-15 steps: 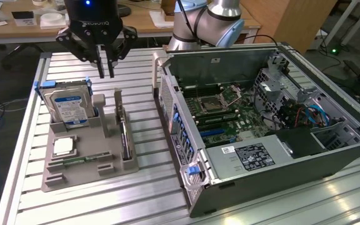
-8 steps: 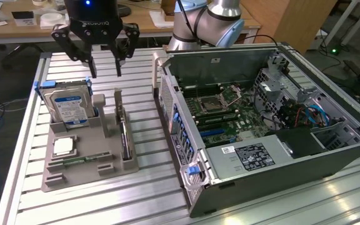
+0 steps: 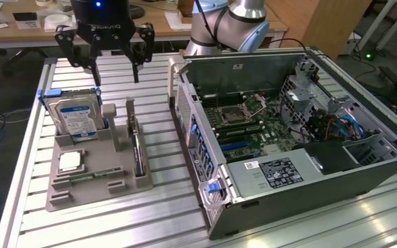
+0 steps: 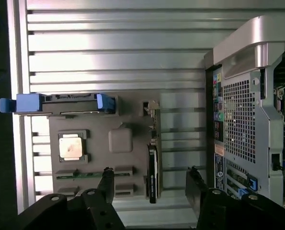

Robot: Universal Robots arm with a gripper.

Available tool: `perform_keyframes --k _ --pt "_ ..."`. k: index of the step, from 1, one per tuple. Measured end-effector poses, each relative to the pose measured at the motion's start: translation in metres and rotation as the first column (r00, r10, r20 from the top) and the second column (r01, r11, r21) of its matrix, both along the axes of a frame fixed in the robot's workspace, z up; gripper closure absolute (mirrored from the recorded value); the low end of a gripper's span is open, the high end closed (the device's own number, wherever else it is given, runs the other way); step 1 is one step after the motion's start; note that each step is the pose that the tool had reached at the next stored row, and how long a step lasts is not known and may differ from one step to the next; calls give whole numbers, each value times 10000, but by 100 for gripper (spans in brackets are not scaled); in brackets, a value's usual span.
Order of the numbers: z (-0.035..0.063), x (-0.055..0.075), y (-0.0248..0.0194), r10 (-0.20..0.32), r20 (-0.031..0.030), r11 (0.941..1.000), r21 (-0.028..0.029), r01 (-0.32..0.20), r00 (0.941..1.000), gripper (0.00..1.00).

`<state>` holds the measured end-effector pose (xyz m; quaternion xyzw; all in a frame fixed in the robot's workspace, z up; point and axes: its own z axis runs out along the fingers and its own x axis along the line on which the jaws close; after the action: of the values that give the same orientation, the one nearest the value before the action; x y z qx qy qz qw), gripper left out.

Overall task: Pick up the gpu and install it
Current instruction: 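Pick up the gpu and move the gpu toward the slot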

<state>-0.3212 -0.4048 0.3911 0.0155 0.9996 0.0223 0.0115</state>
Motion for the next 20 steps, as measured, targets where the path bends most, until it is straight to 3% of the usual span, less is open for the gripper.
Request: perform_keyframes --k 3,14,20 --pt "-24 1 -8 266 -3 9996 -1 -266 9996 29" --pt "-164 2 -105 519 -18 9987 -8 -519 9986 29" --pt "-266 2 -184 537 -18 9986 -14 -537 9986 29"
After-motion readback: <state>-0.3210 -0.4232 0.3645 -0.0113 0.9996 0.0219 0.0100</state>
